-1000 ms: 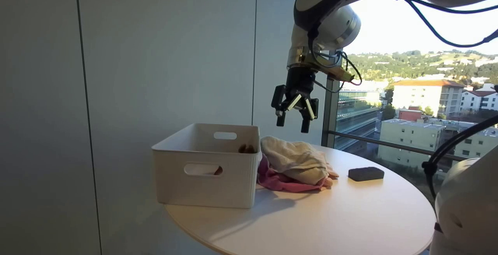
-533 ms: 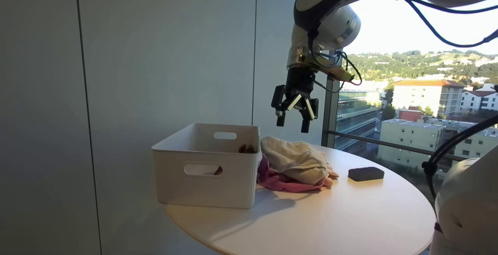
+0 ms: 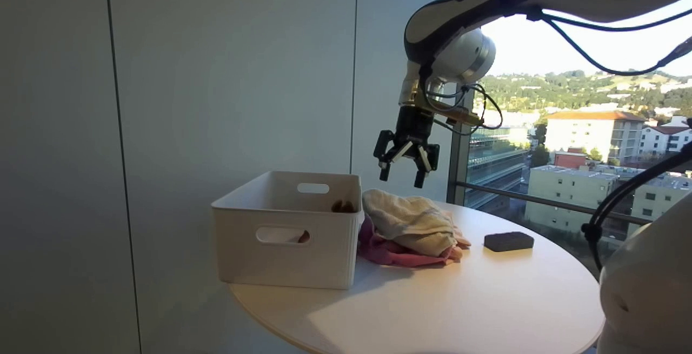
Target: Put all the cloths inside the white basket
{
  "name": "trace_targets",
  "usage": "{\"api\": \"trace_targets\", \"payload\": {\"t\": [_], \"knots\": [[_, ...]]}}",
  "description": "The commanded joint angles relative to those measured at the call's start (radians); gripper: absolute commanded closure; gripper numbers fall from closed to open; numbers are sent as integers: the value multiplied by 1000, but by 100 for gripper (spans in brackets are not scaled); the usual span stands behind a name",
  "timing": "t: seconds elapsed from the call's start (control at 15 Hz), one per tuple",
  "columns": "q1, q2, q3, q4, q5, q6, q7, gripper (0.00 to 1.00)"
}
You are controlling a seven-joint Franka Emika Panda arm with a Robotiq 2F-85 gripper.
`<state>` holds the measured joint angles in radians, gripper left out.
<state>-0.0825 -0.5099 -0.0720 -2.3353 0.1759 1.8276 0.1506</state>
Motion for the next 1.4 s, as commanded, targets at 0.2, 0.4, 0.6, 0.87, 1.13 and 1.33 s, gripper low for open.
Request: {"api": "trace_targets", "payload": {"t": [0.2, 0.4, 0.6, 0.87, 1.13, 1.33], "knots": [[-136, 193, -19, -20, -116, 344, 165, 0], [-174, 285, -19, -43, -229, 336, 266, 0], [-172, 372, -32, -56, -288, 239, 317, 0], [-168, 501, -66, 34, -317, 148, 319, 0], [-172, 551, -106, 116, -242, 63, 294, 39], [-198, 565, -158, 178, -171, -5, 240, 59]]}}
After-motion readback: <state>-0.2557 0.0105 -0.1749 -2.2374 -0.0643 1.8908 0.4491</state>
